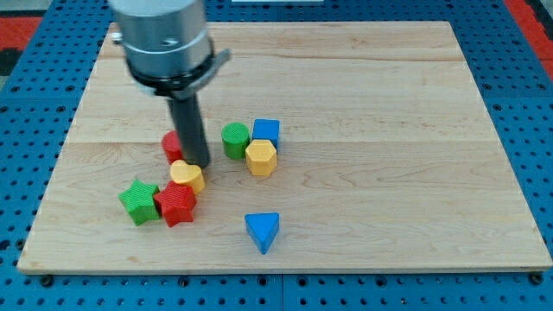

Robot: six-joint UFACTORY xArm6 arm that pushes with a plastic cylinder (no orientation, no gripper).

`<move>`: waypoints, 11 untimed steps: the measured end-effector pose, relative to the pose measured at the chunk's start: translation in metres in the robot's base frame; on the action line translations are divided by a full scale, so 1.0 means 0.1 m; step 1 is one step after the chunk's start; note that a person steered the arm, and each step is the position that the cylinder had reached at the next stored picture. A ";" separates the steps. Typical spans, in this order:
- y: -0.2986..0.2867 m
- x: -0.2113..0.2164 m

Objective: Move the red circle above the yellow heart

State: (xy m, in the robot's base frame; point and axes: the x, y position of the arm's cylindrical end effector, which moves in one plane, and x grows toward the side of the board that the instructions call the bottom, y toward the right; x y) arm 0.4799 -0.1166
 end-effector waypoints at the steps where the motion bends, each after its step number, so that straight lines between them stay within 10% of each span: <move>1: -0.11 0.04; 5: -0.08 -1.19; 11: -0.81 -1.02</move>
